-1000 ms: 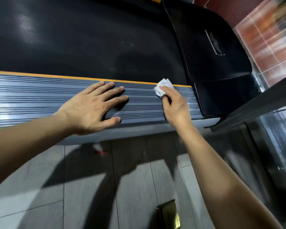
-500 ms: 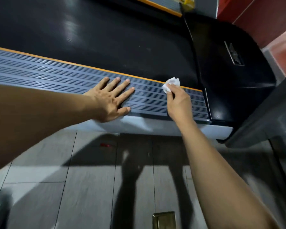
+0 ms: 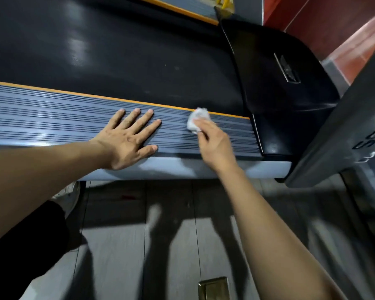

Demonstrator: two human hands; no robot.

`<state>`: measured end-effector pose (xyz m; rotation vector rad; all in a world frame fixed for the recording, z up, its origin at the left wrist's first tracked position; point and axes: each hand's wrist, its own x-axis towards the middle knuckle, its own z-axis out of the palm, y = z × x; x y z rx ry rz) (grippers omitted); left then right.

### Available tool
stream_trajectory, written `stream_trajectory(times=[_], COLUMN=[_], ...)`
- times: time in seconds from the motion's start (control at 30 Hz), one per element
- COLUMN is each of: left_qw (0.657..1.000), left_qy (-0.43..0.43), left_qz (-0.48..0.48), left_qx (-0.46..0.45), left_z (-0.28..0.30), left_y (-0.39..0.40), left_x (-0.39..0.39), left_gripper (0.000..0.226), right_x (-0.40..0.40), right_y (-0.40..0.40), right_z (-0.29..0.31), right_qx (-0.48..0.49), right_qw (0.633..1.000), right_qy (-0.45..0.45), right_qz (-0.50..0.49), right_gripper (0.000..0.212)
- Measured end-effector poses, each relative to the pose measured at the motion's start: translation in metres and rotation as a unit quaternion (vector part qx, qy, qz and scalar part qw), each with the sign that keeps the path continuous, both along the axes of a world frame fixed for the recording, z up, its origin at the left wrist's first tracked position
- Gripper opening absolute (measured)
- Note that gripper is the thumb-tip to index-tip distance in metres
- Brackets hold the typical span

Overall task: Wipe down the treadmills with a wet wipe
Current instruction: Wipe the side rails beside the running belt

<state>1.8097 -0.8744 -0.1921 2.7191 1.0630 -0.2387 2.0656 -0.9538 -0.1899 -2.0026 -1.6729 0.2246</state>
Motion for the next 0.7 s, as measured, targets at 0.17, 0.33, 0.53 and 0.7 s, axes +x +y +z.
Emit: stream_trajectory(times=[0.17,0.33,0.53,0.7], left_qw=[1.000,1.000,1.000,1.000], left_qy=[-0.011,-0.007,-0.005,-0.012], left_qz=[0.000,0.002,0.007,0.007], left_qx=[0.007,0.003,0.000,0.003], left_z=[-0.005,-0.003,-0.001,-0.002], left_y=[0.002,0.002,0.002,0.001], left_x=[-0.002,-0.002,0.001,0.000], left_gripper=[0.087,0.087,0.088,0.087], right_x=[0.078,0.006,0.047,0.029], right_y=[-0.019,-0.012,-0.045,-0.052], right_z=[0.010,0.001,0.003,0.005], right_qx=[-0.018,0.032,0.029,0.022], right_qw=[0.962,0.991,0.984,0.982], right_qy=[0.003,-0.005,-0.007,-0.001], right_qz=[-0.274,-0.128,-0.176,-0.186], right_gripper=[0.039,0.040,0.040,0.043])
